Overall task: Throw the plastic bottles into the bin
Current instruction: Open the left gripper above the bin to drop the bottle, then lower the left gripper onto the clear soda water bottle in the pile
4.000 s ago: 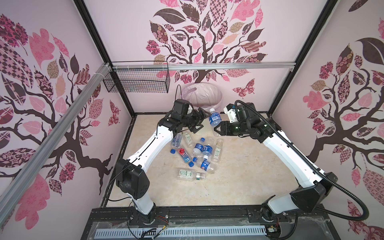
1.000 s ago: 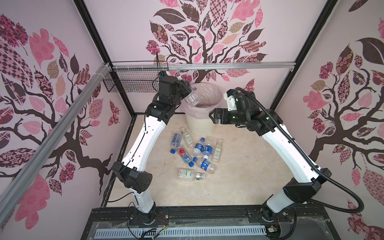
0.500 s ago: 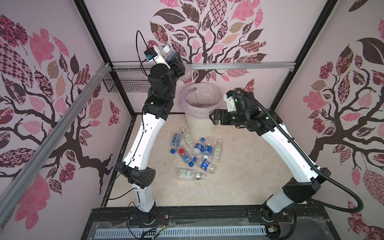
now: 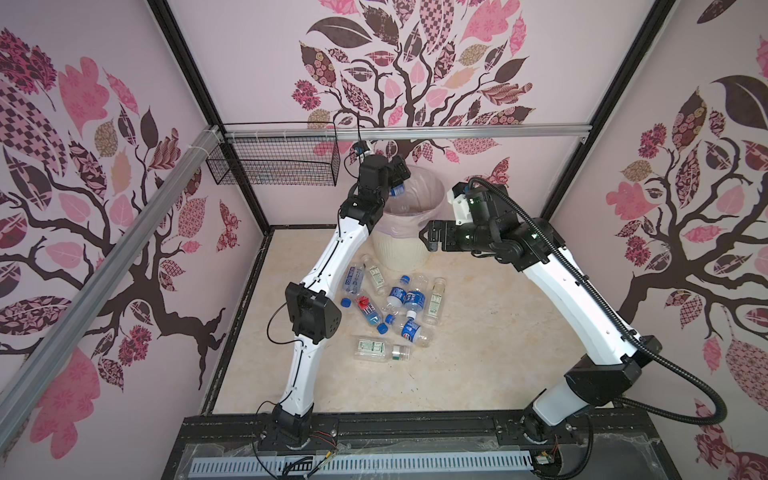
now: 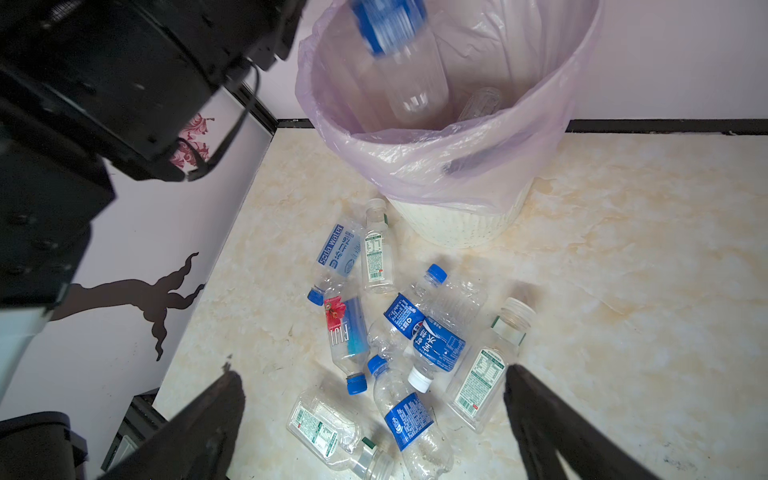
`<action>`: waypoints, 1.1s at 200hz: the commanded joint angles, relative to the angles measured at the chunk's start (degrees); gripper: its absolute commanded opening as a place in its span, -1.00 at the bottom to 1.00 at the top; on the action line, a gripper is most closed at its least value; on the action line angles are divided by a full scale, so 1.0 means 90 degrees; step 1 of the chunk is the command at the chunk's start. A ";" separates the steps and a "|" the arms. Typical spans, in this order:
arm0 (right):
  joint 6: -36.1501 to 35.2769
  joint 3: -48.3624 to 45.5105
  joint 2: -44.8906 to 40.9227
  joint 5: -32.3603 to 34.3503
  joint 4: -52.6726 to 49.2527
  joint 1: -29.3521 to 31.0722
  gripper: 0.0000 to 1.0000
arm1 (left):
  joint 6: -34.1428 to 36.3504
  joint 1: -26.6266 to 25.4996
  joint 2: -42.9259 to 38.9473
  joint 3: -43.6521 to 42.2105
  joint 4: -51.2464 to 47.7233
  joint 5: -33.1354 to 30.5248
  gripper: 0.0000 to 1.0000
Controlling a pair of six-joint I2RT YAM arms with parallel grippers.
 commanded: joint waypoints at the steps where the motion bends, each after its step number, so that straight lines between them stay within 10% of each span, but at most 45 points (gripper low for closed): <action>1: -0.0108 -0.0001 0.0033 0.0074 -0.0069 0.0012 0.99 | 0.0088 -0.0135 -0.0520 0.0551 0.0137 0.0149 0.94; 220: 0.0574 -0.0857 -0.0440 -0.0126 0.0226 0.0014 0.99 | 0.0402 -0.0135 -0.3320 -0.2815 -0.0879 0.0329 0.94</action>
